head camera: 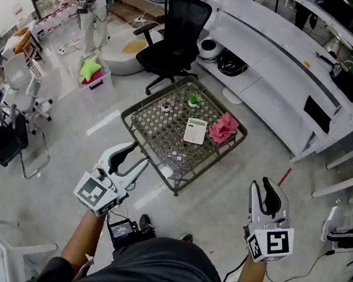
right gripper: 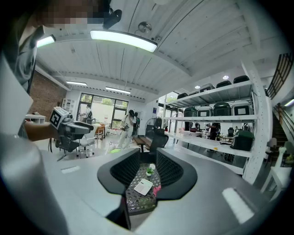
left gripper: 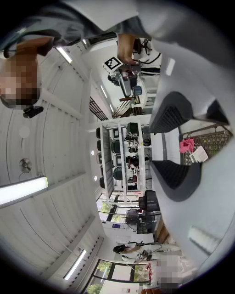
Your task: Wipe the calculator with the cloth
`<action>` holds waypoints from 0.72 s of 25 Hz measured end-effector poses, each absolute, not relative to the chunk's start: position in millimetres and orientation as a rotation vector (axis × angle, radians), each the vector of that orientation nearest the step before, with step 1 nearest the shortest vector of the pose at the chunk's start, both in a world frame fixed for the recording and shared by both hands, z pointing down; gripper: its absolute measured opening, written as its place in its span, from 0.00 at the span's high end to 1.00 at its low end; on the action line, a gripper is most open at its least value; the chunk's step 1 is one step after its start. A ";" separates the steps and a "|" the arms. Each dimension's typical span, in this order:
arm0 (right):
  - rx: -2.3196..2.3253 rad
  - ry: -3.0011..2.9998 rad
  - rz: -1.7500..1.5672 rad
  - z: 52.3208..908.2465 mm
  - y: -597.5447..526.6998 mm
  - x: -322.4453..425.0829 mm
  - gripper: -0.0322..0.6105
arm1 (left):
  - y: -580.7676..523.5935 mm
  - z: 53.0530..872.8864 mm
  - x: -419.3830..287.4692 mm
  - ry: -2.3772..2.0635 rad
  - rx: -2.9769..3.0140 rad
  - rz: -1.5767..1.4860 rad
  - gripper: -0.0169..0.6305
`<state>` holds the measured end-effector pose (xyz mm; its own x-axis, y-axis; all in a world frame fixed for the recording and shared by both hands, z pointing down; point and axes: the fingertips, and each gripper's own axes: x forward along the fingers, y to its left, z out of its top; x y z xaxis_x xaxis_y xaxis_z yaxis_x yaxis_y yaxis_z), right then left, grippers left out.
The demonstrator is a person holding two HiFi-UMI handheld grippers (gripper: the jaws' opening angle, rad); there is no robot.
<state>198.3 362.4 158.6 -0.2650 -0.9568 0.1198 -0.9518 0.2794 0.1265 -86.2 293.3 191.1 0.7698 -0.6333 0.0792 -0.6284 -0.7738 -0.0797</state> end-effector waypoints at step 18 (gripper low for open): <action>1.806 -2.309 0.001 163.6 321.8 165.9 0.81 | 251.9 209.3 -111.2 0.968 -2.995 -0.173 0.67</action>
